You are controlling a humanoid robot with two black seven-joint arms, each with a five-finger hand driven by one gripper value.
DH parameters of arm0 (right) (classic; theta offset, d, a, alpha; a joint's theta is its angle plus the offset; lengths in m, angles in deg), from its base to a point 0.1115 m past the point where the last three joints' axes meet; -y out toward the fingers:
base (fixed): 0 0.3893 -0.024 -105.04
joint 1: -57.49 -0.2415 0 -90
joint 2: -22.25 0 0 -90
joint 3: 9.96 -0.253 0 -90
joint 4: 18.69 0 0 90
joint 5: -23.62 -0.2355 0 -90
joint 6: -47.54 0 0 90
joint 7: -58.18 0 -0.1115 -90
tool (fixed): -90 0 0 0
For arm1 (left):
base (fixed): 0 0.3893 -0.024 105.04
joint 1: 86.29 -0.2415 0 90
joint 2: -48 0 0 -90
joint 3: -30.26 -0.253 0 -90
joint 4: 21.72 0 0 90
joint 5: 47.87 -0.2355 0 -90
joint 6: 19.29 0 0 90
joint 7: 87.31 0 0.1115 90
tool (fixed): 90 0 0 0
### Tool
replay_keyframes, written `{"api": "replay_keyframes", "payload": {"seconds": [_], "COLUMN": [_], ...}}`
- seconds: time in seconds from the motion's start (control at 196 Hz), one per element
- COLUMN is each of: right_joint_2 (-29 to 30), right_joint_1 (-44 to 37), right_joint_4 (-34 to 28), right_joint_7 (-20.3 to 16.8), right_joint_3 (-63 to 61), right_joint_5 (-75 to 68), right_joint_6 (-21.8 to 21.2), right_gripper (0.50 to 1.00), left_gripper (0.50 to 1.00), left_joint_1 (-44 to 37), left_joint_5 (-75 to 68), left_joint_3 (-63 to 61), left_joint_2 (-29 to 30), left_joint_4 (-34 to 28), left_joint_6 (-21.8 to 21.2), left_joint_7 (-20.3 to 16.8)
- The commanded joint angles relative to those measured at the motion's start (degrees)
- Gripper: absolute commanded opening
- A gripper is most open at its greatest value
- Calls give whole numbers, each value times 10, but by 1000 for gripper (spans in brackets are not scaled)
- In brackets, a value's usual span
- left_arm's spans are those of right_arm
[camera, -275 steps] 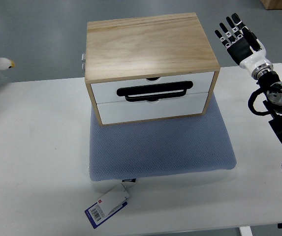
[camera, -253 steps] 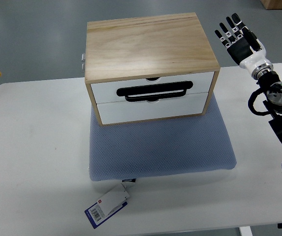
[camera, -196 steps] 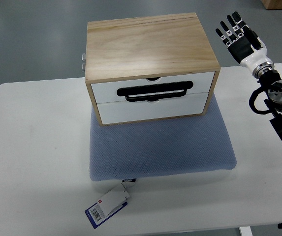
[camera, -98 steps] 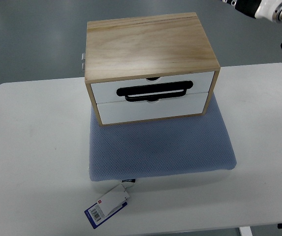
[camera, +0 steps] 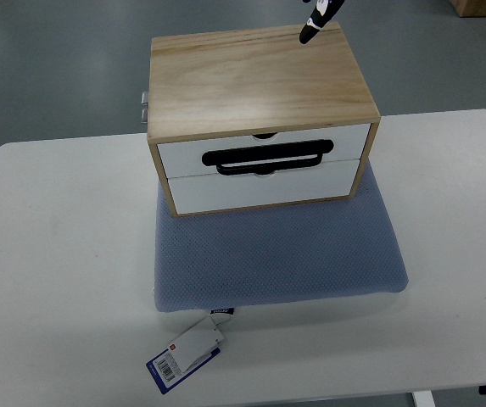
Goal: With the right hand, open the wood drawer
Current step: 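Move the right hand over the cabinet toward the upper drawer handle, then lower the right hand and hook fingers around the upper black handle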
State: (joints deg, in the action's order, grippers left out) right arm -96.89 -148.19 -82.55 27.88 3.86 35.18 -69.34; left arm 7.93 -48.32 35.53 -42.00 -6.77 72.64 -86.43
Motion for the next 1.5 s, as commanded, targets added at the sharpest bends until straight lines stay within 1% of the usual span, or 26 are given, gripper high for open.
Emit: {"api": "replay_keyframes", "payload": {"seconds": [0.0, 0.066, 0.122, 0.194, 0.199, 0.285, 0.352, 0.484, 0.877, 1.493], "right_joint_2": [3, 7, 15, 18, 30, 44, 48, 57, 73, 73], "right_joint_1": [-67, -91, -98, -98, -98, -86, -59, -29, 7, 45], "right_joint_4": [-98, -137, -154, -158, -159, -159, -160, -164, -166, -165], "right_joint_7": [-20, -29, -32, -32, -32, -32, -32, -33, -36, -34], "right_joint_3": [38, 47, 49, 49, 50, 54, 57, 58, 58, 58], "right_joint_5": [-15, -40, -52, -56, -58, -58, -58, -58, -55, -10], "right_joint_6": [0, 2, 4, 6, 9, 16, 36, 75, 75, 75], "right_gripper": [944, 944, 942, 942, 940, 940, 940, 940, 942, 942], "left_gripper": [1000, 1000, 1000, 1000, 1000, 1000, 1000, 1000, 1000, 1000], "left_joint_1": [0, 0, 0, 0, 0, 0, 0, 0, 0, 0], "left_joint_5": [0, 0, 0, 0, 0, 0, 0, 0, 1, 1], "left_joint_3": [-1, -1, -1, 0, 0, 0, -1, -1, -1, -1], "left_joint_2": [0, 0, 0, 0, 0, 0, 0, 0, 0, 0], "left_joint_4": [0, 0, 0, 0, 0, 0, -1, -1, -3, -3], "left_joint_6": [0, 0, 0, 0, 0, 0, -1, -1, -1, -1], "left_joint_7": [0, 0, 0, 0, 0, 0, 0, 0, 0, 0]}}
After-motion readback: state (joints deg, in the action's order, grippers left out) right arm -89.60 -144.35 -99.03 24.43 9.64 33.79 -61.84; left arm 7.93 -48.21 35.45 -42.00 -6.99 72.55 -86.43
